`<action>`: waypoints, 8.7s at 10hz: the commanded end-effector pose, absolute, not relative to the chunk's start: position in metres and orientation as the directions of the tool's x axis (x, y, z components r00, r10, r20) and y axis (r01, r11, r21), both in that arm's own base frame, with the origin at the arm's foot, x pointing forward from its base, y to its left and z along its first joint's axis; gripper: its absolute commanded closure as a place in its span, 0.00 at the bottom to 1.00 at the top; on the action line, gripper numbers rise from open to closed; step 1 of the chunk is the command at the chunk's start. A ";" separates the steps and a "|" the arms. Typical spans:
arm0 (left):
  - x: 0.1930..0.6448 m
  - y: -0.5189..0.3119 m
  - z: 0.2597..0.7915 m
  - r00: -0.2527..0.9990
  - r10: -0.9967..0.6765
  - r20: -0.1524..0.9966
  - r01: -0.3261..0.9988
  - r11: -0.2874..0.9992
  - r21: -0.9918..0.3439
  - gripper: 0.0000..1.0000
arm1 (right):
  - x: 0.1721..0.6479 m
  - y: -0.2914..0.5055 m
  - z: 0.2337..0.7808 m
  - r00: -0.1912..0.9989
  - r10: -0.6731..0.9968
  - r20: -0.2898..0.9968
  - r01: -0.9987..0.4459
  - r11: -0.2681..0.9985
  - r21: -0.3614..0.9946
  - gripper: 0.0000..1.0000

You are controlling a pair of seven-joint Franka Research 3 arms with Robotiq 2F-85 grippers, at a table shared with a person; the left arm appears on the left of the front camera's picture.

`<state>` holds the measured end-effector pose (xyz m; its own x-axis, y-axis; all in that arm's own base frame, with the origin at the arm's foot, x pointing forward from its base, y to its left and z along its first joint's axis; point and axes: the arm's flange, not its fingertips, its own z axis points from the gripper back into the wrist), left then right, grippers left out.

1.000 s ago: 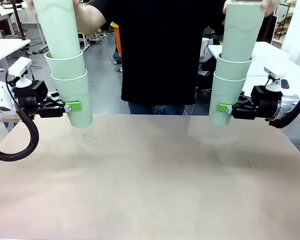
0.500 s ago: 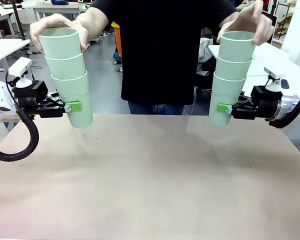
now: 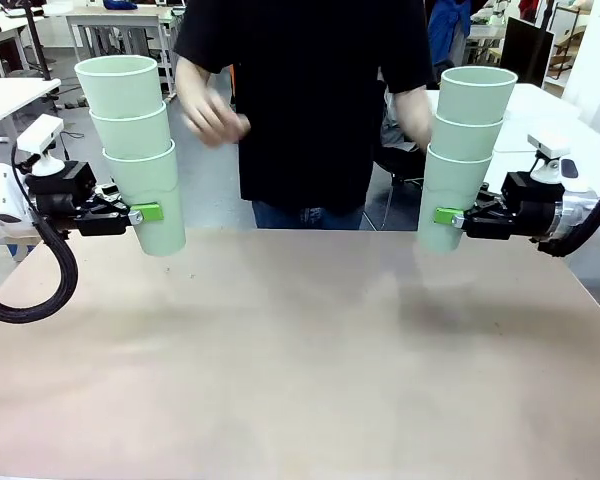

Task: Stack the cups and store them in the basket.
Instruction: Place the stack of Reusable plastic cups into the Pantry Basket.

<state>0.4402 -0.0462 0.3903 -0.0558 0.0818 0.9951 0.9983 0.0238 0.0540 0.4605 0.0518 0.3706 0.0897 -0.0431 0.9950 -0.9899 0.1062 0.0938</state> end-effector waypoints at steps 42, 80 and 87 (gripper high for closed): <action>0.439 -0.047 0.396 -0.057 0.087 0.995 0.998 0.022 0.055 0.15 | 0.460 0.053 0.375 0.081 -0.042 0.996 -0.991 0.105 0.085 0.16; 0.439 -0.047 0.396 -0.057 0.087 0.995 0.998 0.022 0.055 0.15 | 0.460 0.053 0.375 0.081 -0.042 0.996 -0.991 0.105 0.085 0.16; 0.439 -0.047 0.396 -0.057 0.087 0.995 0.998 0.022 0.055 0.15 | 0.460 0.053 0.375 0.081 -0.042 0.996 -0.991 0.105 0.085 0.16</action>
<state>0.4402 -0.0462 0.3903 -0.0557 0.0817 0.9951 0.9983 0.0239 0.0539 0.4605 0.0518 0.3705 0.0898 -0.0430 0.9950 -0.9899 0.1062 0.0939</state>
